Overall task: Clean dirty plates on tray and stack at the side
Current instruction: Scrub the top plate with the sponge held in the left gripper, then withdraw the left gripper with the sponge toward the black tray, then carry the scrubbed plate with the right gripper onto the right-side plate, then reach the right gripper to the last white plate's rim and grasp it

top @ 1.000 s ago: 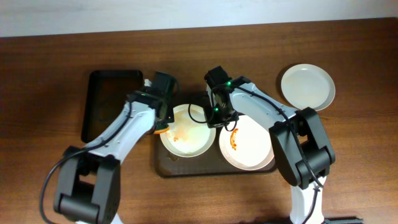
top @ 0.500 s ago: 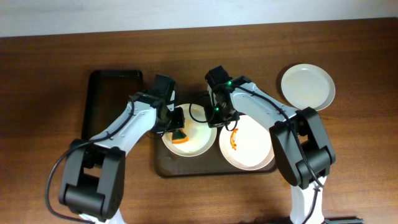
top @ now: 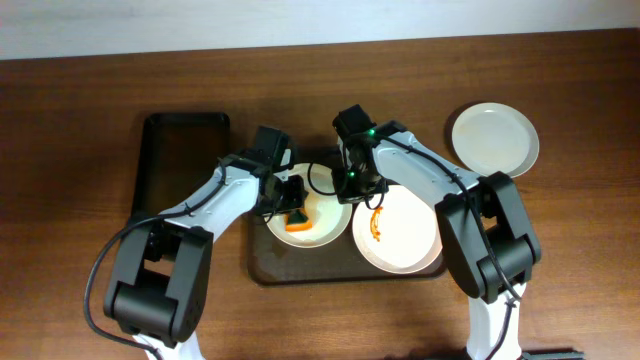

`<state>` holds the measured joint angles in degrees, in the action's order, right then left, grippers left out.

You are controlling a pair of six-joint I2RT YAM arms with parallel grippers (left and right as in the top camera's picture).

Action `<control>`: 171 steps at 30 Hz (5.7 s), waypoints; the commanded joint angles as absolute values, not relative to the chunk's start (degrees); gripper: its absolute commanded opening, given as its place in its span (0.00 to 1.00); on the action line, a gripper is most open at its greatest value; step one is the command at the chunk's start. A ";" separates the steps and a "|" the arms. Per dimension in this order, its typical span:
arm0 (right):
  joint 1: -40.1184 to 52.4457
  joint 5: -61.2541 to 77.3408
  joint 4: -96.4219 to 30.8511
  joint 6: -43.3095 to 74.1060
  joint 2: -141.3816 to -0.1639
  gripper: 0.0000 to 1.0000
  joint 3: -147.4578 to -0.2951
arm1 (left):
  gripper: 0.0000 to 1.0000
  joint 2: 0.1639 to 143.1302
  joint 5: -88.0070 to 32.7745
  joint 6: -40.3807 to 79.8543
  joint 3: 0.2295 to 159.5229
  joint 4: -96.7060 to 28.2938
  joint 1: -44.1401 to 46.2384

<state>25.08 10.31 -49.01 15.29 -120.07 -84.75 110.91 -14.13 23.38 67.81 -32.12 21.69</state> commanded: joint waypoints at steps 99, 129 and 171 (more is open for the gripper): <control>-26.41 10.22 -51.79 13.23 -101.58 0.04 -88.82 | 0.00 80.88 -0.93 25.67 57.04 -34.79 12.64; 9.61 -3.73 -59.22 0.19 -101.62 0.92 -76.82 | 0.00 80.90 -3.73 25.67 57.06 -34.74 12.75; 10.79 14.70 -56.31 -15.57 -113.95 0.60 -76.51 | 0.00 80.90 -3.68 25.65 57.06 -35.14 12.73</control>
<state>10.79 7.97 -56.36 -16.45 -113.08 -76.88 80.71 -3.07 26.00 56.86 -35.31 12.73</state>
